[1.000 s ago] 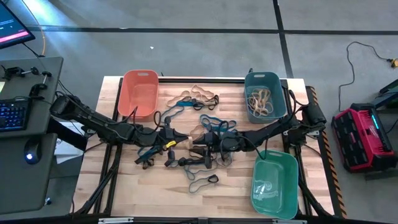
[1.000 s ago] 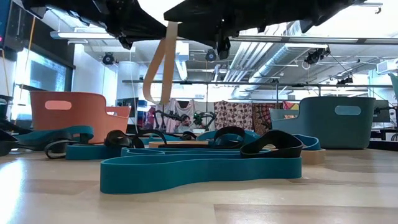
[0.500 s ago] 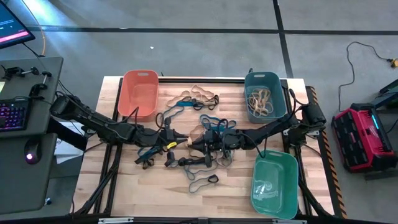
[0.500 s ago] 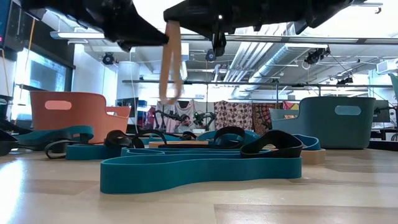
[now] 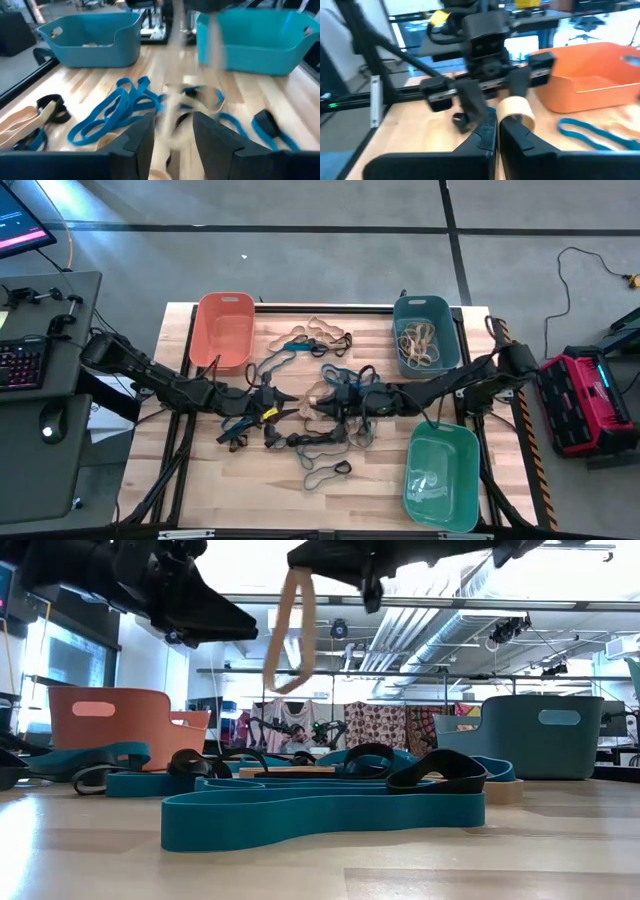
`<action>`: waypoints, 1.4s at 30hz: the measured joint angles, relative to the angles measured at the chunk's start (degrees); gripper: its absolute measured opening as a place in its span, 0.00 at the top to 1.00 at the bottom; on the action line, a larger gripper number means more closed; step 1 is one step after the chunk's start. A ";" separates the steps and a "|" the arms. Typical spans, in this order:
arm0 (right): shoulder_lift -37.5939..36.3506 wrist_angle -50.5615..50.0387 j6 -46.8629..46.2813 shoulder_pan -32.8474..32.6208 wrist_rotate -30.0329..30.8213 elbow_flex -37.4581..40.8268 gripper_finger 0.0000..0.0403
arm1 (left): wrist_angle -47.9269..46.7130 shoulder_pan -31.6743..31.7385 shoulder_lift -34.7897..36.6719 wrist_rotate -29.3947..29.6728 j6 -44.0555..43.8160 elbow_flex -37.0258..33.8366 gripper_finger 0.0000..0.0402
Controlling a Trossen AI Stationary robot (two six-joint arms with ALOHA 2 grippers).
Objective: Sort rubber bands into baskets
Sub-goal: Put the white rubber band into the blue bin
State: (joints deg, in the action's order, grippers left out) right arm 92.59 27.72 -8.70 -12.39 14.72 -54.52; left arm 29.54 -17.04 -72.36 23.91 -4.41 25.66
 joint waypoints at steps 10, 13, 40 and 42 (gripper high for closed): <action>-12.83 -19.59 0.19 2.11 15.73 -0.04 1.00 | 6.77 0.95 0.04 -0.68 -0.02 -2.47 0.67; -15.75 -25.48 -0.30 3.40 19.69 -0.04 1.00 | 6.80 1.67 0.04 -0.66 -1.02 -2.48 0.67; -20.35 -71.81 -21.52 31.09 32.07 -0.02 1.00 | 6.36 1.81 0.04 -0.62 -0.96 -2.48 0.67; -19.69 -72.58 -21.50 33.00 30.28 -0.02 1.00 | 6.34 1.81 0.04 -0.62 -0.96 -2.48 0.67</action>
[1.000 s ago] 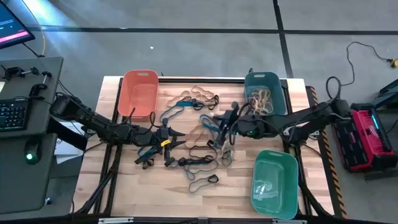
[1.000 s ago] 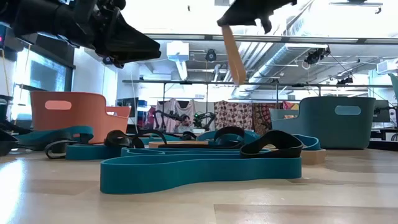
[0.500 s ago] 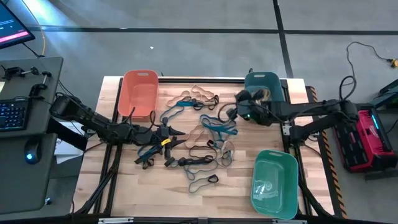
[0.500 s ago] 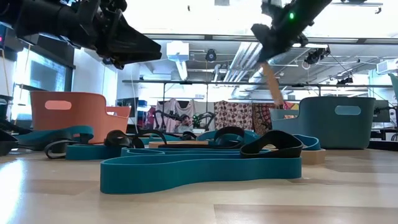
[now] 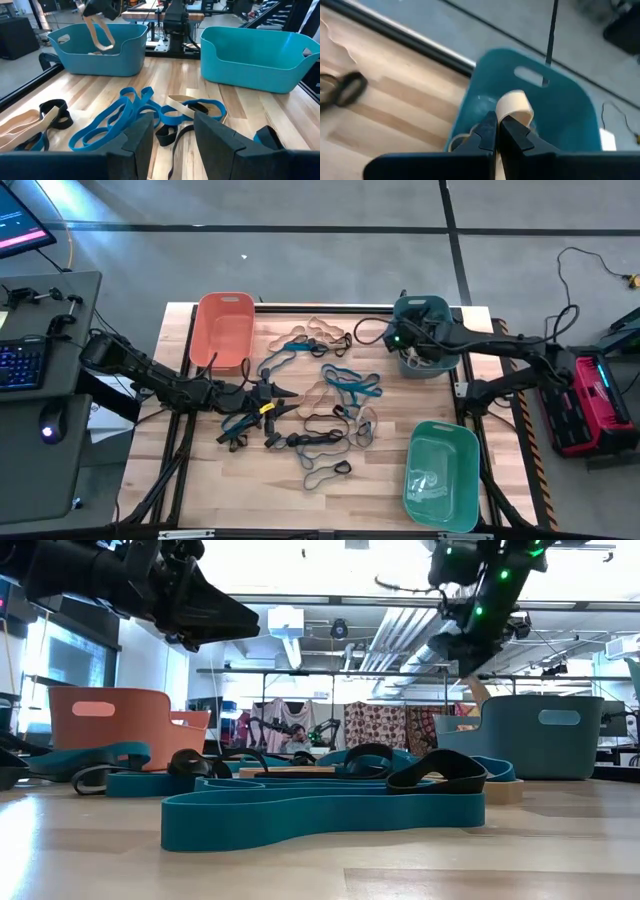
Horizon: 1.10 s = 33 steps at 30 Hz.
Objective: Sort rubber bands into baskets
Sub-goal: Put the white rubber band into the blue bin
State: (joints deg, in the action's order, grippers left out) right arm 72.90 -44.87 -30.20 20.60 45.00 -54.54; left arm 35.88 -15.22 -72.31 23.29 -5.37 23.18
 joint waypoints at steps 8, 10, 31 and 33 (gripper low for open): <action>4.42 -6.98 -3.81 5.16 -7.21 0.02 1.00 | -0.28 0.00 0.00 0.00 0.02 0.00 0.67; 5.72 -9.17 -5.43 5.77 -8.26 0.02 1.00 | -0.31 0.00 0.00 0.00 0.02 0.00 0.67; 13.22 -12.98 -4.30 8.28 -14.02 0.04 0.82 | -0.51 0.00 0.00 0.00 0.01 0.02 0.67; 13.22 -13.00 -4.28 8.28 -14.02 0.04 0.76 | -0.50 0.00 0.00 0.01 0.01 0.02 0.67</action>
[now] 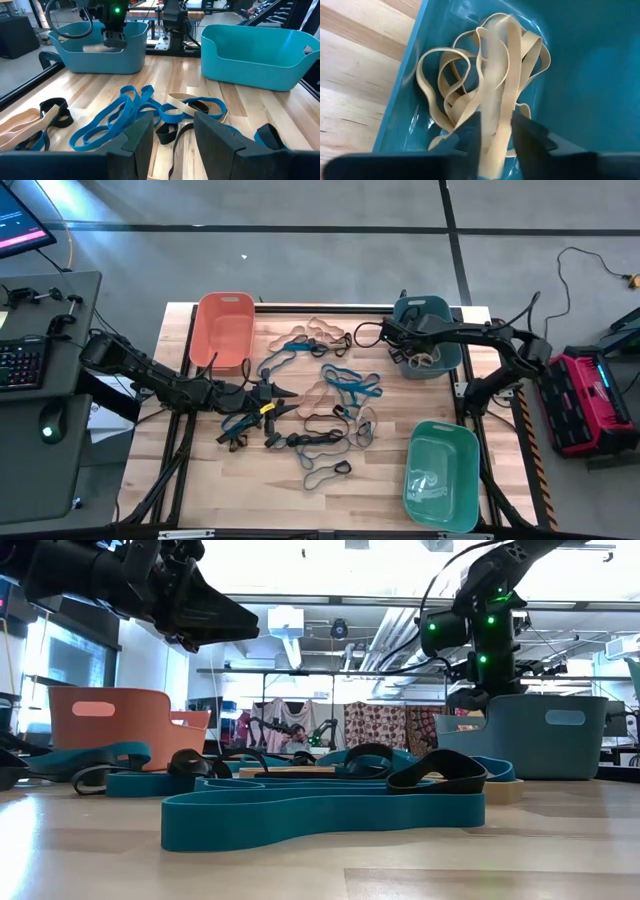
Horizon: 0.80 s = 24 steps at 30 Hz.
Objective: Sort rubber bands into baskets
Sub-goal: Put the white rubber band into the blue bin
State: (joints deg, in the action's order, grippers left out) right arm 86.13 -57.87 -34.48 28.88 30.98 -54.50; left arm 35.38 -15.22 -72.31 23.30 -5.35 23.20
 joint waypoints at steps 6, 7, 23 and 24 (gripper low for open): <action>0.00 -0.65 -0.02 -0.02 0.02 -0.64 0.60 | 0.00 0.00 0.00 0.01 -0.01 0.00 0.67; -0.03 -0.91 -0.10 -0.02 0.02 -1.10 0.59 | 0.00 0.00 0.00 0.01 -0.01 0.00 0.67; -14.26 16.13 9.26 -12.32 -1.38 -1.57 0.98 | -0.87 2.29 0.04 -0.19 -0.15 0.04 0.67; -14.62 18.13 9.69 -13.66 -1.68 -0.88 0.98 | -1.29 2.58 0.04 -0.26 -0.33 0.04 0.67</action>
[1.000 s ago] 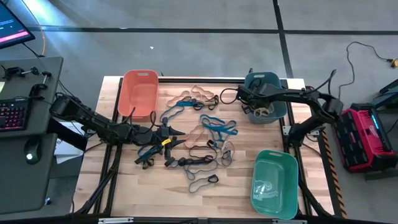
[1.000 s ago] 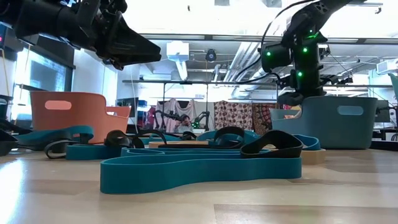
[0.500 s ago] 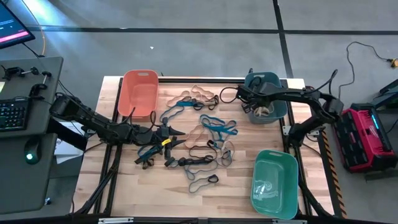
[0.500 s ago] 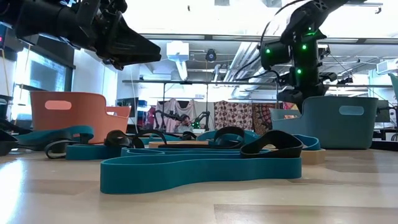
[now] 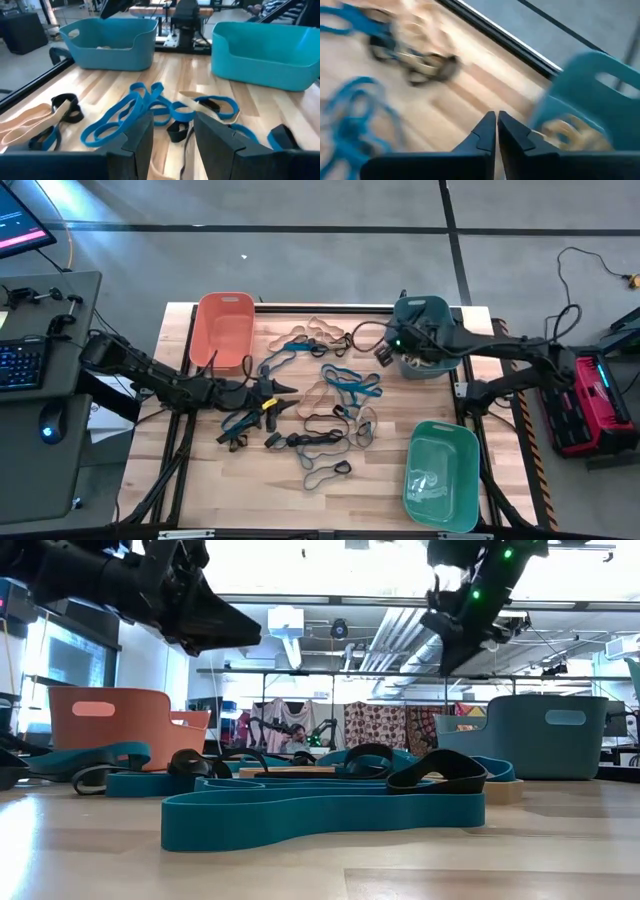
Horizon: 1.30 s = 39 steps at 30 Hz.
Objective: Sort rubber bands into baskets
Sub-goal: Put the white rubber band into the blue bin
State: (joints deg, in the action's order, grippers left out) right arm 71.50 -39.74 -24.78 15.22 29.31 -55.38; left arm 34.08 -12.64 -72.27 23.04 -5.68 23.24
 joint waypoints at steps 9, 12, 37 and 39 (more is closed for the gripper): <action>0.19 18.99 0.34 -12.10 -0.75 7.25 0.99 | -6.73 1.44 0.00 -7.97 1.41 0.00 0.67; 0.22 26.36 0.43 -15.86 -0.64 9.89 0.99 | -9.57 1.44 0.00 -11.02 4.63 0.00 0.67; 0.22 43.60 2.37 -24.02 2.16 15.44 1.00 | -15.05 6.23 -7.32 -21.77 12.72 3.31 0.79; 0.22 43.62 2.37 -24.02 2.18 15.44 1.00 | -15.44 6.31 -9.48 -21.79 14.67 4.50 0.78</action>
State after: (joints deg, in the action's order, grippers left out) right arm 71.72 3.88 -22.41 -8.80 31.48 -39.94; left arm 18.64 -6.33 -81.75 1.26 8.99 27.74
